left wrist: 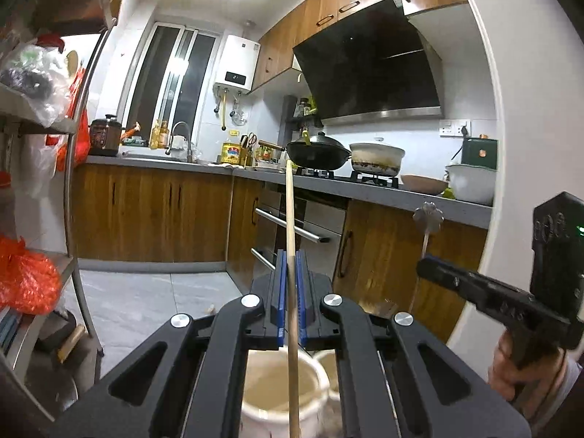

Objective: Organize utensils
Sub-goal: 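Lower the chopstick into the tall cup while the right tool drops the spoon into the small cup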

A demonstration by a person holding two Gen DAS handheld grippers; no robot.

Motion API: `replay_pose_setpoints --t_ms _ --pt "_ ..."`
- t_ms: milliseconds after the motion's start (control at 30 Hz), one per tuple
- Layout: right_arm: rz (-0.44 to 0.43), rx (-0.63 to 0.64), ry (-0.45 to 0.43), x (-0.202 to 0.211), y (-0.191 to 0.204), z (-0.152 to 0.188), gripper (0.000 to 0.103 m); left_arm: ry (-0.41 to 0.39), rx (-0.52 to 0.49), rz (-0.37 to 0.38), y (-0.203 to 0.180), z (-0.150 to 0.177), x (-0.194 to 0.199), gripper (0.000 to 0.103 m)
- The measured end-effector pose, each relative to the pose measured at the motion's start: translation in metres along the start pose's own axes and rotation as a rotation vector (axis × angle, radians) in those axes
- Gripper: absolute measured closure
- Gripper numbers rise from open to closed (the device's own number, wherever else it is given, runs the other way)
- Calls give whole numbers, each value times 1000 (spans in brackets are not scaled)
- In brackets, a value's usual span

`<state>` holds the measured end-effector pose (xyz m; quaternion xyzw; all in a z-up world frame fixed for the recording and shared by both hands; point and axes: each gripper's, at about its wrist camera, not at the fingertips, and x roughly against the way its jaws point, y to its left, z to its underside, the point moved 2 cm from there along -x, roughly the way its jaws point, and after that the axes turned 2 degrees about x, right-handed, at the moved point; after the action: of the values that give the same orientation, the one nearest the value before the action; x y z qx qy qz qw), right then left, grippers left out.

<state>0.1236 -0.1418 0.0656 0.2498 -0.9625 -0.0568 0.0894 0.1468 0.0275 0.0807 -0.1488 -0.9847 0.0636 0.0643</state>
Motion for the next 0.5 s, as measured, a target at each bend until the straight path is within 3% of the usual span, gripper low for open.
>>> replay_pose_setpoints --t_ms 267,500 --pt "-19 -21 48 -27 -6 23 101 17 -47 -16 -2 16 -40 98" --pt "-58 -3 211 -60 1 53 101 54 -37 22 5 31 -34 98"
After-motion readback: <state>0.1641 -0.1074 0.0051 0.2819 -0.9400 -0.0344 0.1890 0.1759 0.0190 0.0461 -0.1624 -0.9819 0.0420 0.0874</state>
